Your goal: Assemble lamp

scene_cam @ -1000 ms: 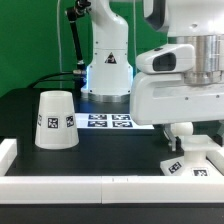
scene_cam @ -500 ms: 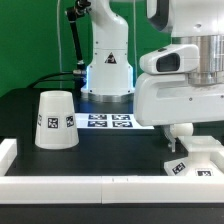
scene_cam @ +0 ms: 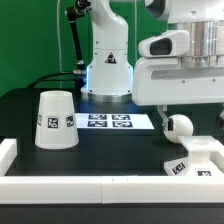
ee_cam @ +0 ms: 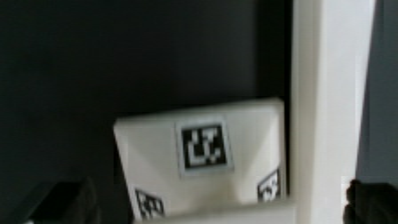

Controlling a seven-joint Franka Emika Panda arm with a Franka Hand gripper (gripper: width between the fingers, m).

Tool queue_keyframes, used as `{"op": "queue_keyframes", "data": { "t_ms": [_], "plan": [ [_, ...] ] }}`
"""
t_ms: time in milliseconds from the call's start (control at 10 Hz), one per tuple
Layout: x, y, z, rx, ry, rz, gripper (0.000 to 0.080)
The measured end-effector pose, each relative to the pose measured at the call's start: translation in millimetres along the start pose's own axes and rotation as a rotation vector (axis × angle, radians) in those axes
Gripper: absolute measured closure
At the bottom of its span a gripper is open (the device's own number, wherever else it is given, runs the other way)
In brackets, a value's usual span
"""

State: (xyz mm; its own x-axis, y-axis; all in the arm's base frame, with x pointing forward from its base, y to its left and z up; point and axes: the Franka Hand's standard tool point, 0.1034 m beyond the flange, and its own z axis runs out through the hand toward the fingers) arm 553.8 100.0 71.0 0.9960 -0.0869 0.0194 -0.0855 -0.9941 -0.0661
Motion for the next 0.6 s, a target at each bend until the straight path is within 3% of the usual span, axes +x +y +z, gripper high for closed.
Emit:
{"op": "queue_keyframes", "data": {
  "t_ms": [200, 400, 600],
  "plan": [
    [-33.6, 3.9, -3.8, -0.011, -0.026, 0.022, 0.0101],
    [-61.0, 11.1, 4.0, 0.01, -0.033, 0.14, 0.0101],
    [-58.5, 10.1, 3.0, 0.01, -0.032, 0.125, 0.0101]
  ]
}}
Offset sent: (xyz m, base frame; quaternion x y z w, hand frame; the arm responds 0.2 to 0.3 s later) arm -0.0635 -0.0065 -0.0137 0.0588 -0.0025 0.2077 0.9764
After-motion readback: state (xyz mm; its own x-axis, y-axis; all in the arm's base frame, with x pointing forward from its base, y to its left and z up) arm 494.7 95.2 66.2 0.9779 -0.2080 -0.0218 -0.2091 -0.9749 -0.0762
